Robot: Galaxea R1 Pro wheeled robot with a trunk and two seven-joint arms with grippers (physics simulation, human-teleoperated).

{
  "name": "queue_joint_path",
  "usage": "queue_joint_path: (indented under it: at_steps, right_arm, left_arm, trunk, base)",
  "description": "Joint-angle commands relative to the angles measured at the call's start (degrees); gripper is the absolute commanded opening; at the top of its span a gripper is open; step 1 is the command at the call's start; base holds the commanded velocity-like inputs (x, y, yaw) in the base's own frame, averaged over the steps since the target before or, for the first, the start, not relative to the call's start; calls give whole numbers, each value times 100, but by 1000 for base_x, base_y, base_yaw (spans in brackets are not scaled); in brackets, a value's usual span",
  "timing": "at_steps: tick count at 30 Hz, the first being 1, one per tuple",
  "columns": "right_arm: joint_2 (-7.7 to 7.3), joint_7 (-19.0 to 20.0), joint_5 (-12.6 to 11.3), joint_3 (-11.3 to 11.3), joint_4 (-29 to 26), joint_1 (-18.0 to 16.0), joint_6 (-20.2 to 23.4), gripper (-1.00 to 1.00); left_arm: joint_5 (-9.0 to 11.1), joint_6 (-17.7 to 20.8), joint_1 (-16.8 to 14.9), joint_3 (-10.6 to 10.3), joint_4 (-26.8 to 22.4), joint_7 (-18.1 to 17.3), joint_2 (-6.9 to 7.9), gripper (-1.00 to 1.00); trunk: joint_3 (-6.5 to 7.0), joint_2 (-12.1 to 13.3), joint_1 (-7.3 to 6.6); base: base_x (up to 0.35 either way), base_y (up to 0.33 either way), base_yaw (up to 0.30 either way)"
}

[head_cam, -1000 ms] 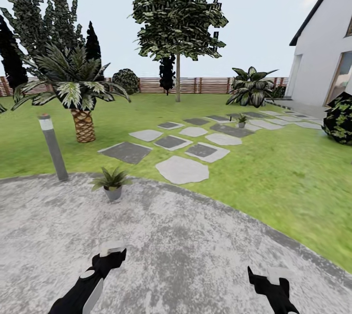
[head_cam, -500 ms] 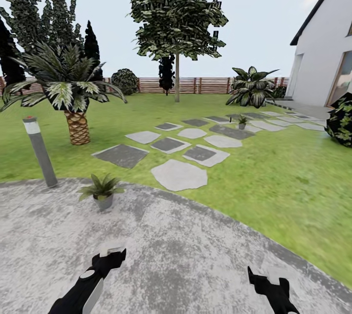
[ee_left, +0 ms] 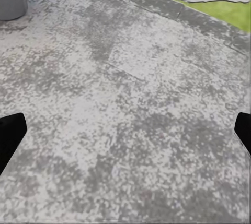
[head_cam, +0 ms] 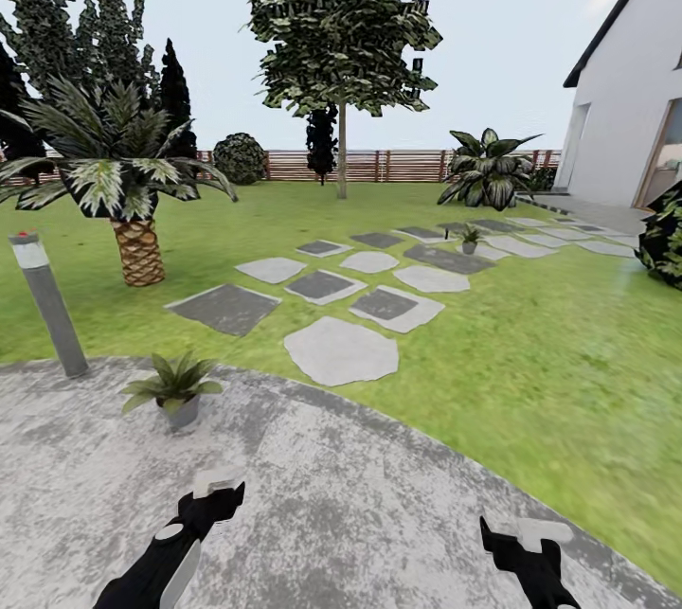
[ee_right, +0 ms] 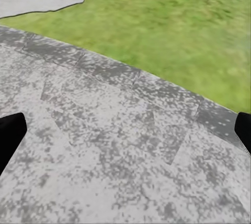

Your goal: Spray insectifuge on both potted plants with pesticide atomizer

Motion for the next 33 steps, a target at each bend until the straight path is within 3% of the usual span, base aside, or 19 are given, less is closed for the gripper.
queue_joint_path:
  at_steps: [1,33]
  right_arm:
    - [2,-4,-3,0,4,-3,-18,100]
    - [0,-31,-51,-17,4,-3,-27,100]
  left_arm:
    - [60,-3,-2,-6,-1,6,1,100]
    - [55,-3,-2,-9,-1,6,1,100]
  trunk:
    - [-6,-2,2]
    - [-6,-2,2]
  base:
    - [332,-128,0]
    - [332,-128,0]
